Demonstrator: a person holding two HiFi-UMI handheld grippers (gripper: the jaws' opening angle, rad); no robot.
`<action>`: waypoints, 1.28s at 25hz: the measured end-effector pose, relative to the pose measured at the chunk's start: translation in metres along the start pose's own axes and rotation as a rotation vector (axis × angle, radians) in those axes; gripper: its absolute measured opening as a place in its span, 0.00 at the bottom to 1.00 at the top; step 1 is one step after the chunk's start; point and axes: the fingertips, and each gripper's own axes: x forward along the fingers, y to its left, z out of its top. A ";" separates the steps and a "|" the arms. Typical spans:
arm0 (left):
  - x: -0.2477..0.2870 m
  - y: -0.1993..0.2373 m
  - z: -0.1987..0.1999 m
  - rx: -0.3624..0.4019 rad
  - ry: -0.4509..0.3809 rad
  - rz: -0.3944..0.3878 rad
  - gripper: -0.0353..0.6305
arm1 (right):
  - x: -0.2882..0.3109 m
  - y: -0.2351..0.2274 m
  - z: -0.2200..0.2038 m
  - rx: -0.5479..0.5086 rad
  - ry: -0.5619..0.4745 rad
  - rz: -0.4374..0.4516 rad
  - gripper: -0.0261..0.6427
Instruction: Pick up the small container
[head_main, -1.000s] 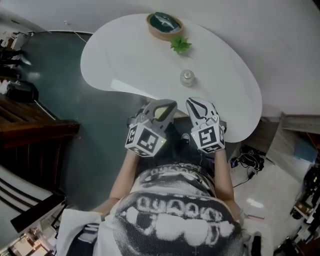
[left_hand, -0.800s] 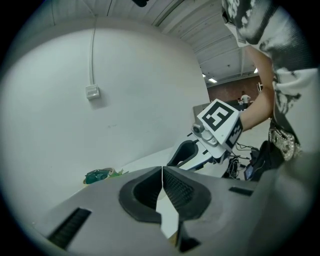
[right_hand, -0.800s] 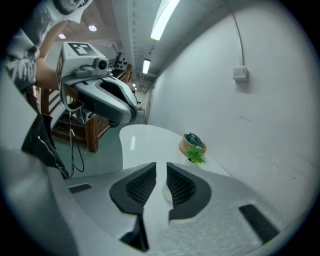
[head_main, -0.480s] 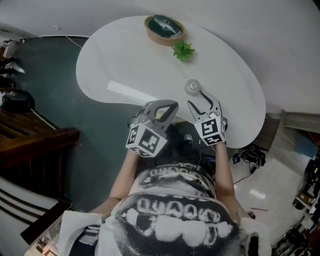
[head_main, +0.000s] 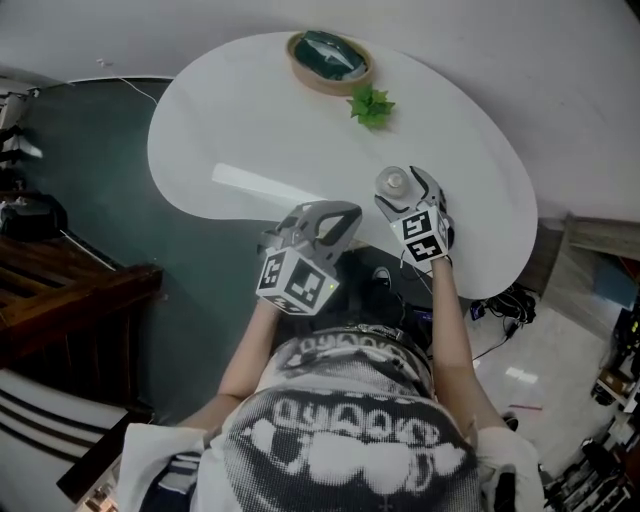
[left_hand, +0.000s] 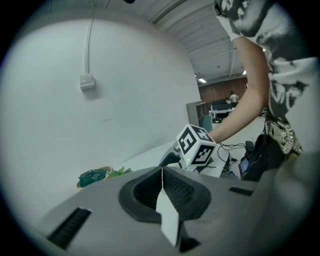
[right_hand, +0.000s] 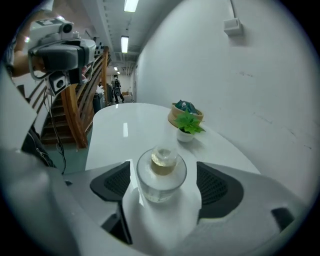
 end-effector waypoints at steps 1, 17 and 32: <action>0.000 0.002 -0.001 -0.001 -0.002 -0.002 0.06 | 0.005 -0.001 -0.001 0.013 0.004 0.006 0.63; -0.001 0.017 -0.020 0.004 0.015 -0.036 0.06 | 0.044 0.004 -0.020 0.054 0.054 0.026 0.55; -0.003 0.017 -0.026 0.003 0.023 -0.040 0.06 | 0.023 0.017 -0.015 0.023 0.040 0.022 0.54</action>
